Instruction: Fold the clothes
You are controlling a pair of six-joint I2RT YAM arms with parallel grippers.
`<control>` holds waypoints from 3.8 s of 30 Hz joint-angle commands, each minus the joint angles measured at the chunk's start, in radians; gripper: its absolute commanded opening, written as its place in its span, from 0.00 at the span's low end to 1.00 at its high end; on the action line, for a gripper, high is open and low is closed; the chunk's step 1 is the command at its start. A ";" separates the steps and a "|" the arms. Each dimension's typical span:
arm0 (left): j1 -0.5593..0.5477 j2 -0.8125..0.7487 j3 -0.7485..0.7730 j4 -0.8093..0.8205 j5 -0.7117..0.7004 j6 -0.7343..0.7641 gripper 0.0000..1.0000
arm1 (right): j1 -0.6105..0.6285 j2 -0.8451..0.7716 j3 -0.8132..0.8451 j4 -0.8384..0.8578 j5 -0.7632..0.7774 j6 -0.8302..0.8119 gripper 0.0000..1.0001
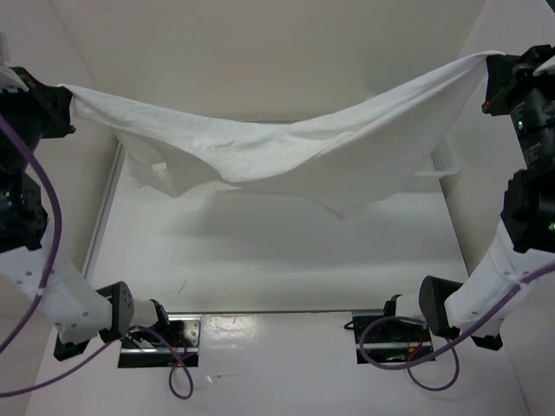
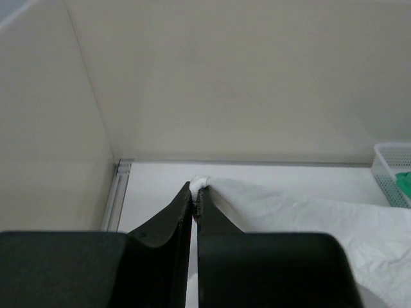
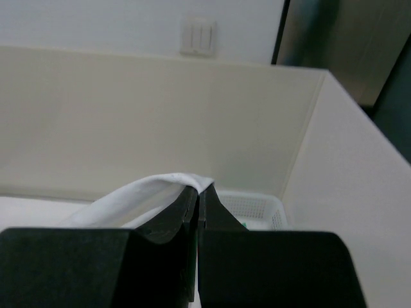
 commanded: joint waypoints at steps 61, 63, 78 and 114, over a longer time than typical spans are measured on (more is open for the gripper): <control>0.080 -0.161 -0.083 0.009 0.471 0.094 0.00 | 0.061 -0.224 -0.351 0.042 -0.067 -0.136 0.00; 0.080 -0.140 -0.083 -0.003 0.489 0.105 0.00 | 0.061 -0.188 -0.351 0.042 -0.078 -0.127 0.00; 0.080 0.196 -0.168 0.091 0.512 0.148 0.00 | 0.153 0.223 -0.237 0.091 -0.068 -0.056 0.00; 0.118 0.180 0.236 -0.063 0.722 0.180 0.00 | 0.278 0.180 -0.007 0.054 -0.228 -0.058 0.00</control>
